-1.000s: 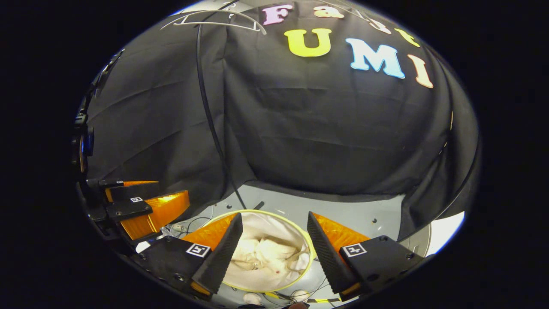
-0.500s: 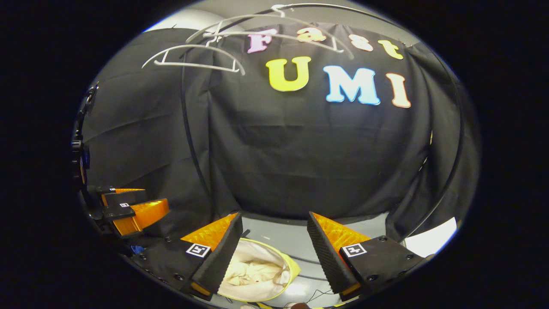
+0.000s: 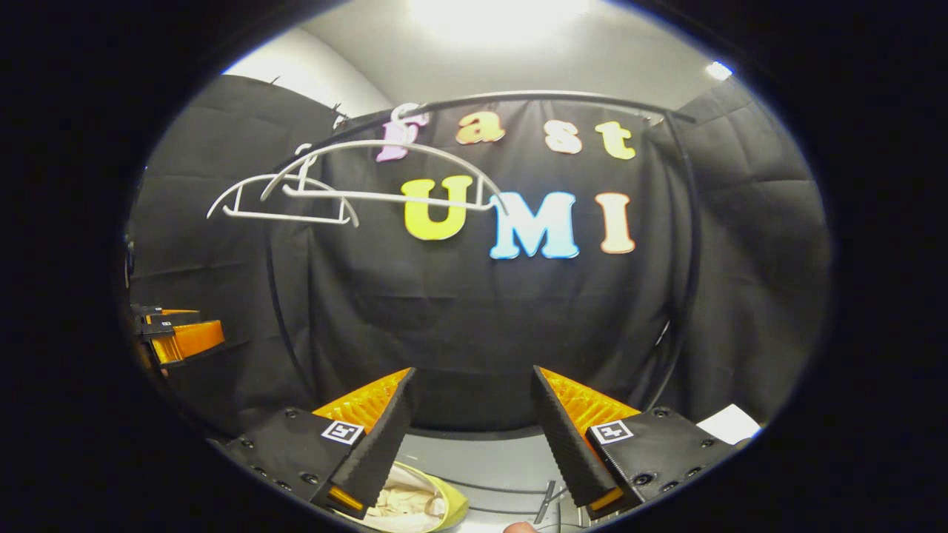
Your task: Grasp the clothes on the hanger with both hands and then place them into the laundry hamper below.
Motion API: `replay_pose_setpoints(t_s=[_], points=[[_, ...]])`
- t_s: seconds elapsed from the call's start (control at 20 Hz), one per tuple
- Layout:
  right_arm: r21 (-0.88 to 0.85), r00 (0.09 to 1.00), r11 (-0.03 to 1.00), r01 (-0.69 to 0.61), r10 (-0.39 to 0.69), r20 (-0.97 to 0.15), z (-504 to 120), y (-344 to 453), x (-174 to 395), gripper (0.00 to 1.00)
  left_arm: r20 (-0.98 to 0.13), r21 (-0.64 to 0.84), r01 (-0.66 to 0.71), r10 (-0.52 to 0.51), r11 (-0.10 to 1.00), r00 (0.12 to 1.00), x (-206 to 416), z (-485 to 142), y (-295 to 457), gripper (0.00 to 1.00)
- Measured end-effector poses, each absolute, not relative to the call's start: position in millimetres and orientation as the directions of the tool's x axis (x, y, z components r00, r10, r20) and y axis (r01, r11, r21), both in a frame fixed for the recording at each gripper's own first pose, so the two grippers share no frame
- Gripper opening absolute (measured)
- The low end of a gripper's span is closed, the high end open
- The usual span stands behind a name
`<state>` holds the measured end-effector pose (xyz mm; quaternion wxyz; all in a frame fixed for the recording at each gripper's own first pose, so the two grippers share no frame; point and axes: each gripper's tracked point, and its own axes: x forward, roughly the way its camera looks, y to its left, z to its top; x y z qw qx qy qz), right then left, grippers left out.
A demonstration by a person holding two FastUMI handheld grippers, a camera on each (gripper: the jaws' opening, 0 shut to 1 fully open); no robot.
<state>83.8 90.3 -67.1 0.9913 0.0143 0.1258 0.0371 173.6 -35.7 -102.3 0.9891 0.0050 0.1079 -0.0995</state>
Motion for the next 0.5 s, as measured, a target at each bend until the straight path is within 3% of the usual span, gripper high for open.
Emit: replay_pose_setpoints(t_s=[0.25, 0.5], points=[[0.008, 0.989, 1.000, 0.018, -0.017, -0.144, -11, 42, 60, 0.95, -0.099, 0.013, 0.237, -0.235, 0.971, 0.967, 154, -38, -48, 0.94], [0.009, 0.995, 0.998, 0.068, -0.067, -0.071, 27, 3, 20, 0.92, -0.086, 0.021, 0.236, -0.234, 0.971, 0.968, 134, -12, -65, 0.94]])
